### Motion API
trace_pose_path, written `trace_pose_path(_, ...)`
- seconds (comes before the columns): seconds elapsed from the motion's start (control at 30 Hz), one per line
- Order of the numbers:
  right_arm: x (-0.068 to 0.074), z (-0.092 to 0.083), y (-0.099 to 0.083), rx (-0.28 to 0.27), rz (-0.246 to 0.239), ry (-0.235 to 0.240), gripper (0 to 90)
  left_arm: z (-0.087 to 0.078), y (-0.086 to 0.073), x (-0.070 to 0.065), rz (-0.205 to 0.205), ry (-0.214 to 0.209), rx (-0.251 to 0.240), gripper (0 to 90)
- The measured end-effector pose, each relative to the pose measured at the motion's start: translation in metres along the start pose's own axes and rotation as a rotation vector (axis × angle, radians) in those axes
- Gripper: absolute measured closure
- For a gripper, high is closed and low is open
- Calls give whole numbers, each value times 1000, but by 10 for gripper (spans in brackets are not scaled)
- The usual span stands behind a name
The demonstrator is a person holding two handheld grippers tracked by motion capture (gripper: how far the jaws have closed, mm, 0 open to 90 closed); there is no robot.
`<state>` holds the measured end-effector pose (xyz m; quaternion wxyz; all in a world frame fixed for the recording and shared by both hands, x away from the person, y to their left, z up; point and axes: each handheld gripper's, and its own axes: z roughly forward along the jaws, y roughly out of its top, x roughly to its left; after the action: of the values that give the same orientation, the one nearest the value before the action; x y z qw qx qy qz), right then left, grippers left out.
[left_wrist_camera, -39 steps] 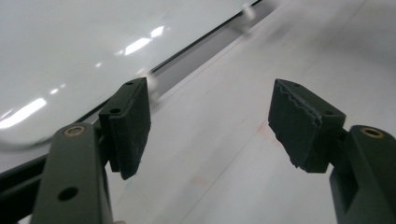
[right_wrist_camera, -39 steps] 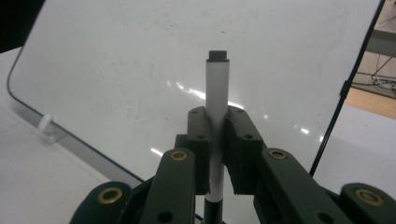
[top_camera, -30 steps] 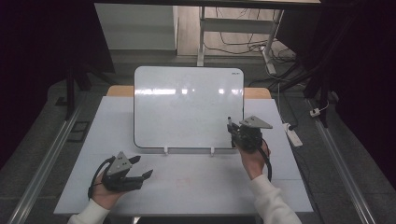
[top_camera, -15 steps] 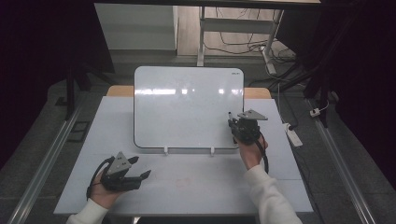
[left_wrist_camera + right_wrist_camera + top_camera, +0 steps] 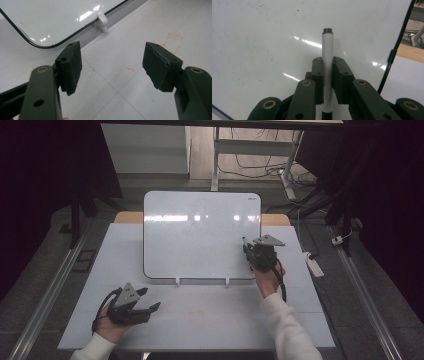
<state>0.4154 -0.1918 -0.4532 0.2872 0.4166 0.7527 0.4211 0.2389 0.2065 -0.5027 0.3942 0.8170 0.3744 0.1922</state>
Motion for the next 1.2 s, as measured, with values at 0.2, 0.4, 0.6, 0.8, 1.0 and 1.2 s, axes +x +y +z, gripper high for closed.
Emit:
trace_pose_path(0.2,-2,2,-1,2,-9,-11,745,0,0,-1,8,2,4,329)
trace_pose_path(0.4,-2,-5,-1,-16,-33,-18,614,0,0,-1,9,2,3,330)
trace_pose_path(0.6,-5,-17,-5,-30,-62,38,509,0,-2,3,-6,4,1,330)
trace_pose_path(0.8,-5,-35,-18,-52,-120,128,458,1,-4,9,-39,-17,-5,323)
trace_pose_path(1.0,-4,-60,-39,-74,-158,212,441,2,-5,13,-52,-27,-16,310)
trace_pose_path(1.2,-10,-80,-59,-88,-165,255,434,2,-6,15,-62,-35,-21,296)
